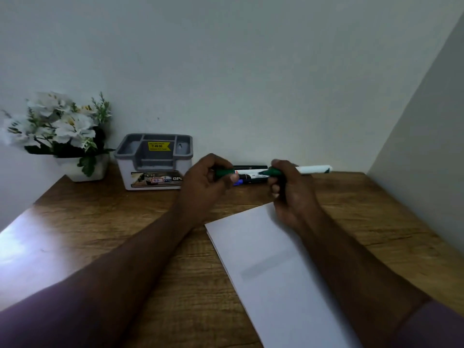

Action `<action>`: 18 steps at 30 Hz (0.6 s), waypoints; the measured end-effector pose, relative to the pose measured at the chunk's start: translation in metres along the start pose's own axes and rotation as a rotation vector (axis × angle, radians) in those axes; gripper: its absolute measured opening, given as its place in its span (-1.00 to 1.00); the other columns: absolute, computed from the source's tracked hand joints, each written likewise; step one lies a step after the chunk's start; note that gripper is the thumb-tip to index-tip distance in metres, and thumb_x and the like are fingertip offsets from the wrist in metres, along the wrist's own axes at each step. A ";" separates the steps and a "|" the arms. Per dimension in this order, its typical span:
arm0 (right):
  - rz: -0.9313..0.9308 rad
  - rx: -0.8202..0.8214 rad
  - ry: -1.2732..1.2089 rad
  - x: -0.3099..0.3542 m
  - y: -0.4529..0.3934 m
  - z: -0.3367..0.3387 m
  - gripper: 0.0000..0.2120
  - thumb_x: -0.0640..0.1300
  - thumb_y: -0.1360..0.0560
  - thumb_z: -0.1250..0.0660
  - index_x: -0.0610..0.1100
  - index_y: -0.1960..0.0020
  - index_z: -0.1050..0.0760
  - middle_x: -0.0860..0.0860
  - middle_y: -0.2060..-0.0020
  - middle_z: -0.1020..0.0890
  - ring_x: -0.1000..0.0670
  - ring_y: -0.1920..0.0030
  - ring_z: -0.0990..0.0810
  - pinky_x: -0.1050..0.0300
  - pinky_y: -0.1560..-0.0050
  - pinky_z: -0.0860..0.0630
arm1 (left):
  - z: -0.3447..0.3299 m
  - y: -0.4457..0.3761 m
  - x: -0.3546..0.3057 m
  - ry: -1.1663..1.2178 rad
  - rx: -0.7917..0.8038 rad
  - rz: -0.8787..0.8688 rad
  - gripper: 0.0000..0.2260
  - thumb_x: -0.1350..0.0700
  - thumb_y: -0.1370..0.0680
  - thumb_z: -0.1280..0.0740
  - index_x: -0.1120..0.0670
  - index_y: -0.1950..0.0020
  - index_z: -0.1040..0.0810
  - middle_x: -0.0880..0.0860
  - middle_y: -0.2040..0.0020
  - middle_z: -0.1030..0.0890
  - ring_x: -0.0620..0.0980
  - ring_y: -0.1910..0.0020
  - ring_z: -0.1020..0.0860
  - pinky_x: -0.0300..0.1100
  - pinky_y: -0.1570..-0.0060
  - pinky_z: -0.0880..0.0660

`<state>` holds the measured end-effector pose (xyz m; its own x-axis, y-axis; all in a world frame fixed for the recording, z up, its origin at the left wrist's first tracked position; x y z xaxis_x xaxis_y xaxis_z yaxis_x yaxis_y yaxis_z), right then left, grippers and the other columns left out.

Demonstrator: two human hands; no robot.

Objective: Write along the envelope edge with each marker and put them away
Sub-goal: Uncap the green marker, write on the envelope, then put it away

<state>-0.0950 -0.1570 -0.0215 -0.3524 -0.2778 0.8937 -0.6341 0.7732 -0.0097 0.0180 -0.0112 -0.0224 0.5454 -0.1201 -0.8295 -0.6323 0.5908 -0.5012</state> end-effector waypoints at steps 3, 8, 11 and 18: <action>0.043 0.089 0.049 -0.003 0.008 -0.015 -0.82 -0.22 -0.47 -0.39 -0.16 0.29 -0.48 -0.07 0.55 -0.54 0.04 0.61 -0.42 0.29 0.62 -0.32 | -0.002 -0.004 0.006 -0.018 0.051 0.043 -0.84 0.24 -0.54 -0.33 0.11 -0.09 -0.59 -0.01 -0.01 -0.62 -0.21 -0.01 -0.56 -0.33 -0.01 -0.47; 0.016 0.254 0.069 -0.001 0.014 -0.016 -0.85 -0.18 -0.45 -0.44 -0.13 0.28 -0.57 -0.09 0.46 -0.59 0.03 0.53 -0.52 0.23 0.57 -0.44 | 0.001 -0.008 0.009 -0.240 0.157 0.013 -0.85 0.31 -0.50 -0.26 0.11 0.16 -0.56 0.04 0.14 -0.55 -0.08 0.12 -0.49 -0.39 0.13 -0.35; -0.047 0.329 0.203 -0.009 0.021 -0.004 -0.87 -0.15 -0.39 -0.48 -0.09 0.33 -0.63 -0.10 0.48 -0.59 0.02 0.58 -0.51 0.22 0.59 -0.44 | 0.009 -0.008 0.009 -0.324 0.417 0.020 -0.88 0.23 -0.46 -0.39 0.06 0.10 -0.68 -0.12 0.09 -0.64 -0.23 0.08 -0.56 -0.39 0.04 -0.41; -0.118 0.448 0.415 0.000 0.016 0.008 -0.84 -0.18 -0.32 -0.52 -0.21 0.30 -0.56 -0.07 0.59 -0.53 0.04 0.66 -0.47 0.29 0.66 -0.39 | 0.000 0.000 0.015 -0.303 0.861 0.206 -0.77 0.01 -0.41 -0.48 -0.18 -0.03 -0.64 -0.27 -0.10 -0.62 -0.34 -0.11 -0.53 -0.41 -0.16 -0.37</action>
<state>-0.1102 -0.1493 -0.0251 -0.0223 -0.0323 0.9992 -0.9112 0.4119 -0.0070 0.0266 -0.0132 -0.0349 0.6648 0.1948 -0.7212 -0.1735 0.9793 0.1045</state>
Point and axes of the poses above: each hand's wrist, its own y-axis away from the middle knuckle, its own z-axis out of the back of the hand, x = y × z, the point moved 3 cm from there along -y, towards the middle knuckle
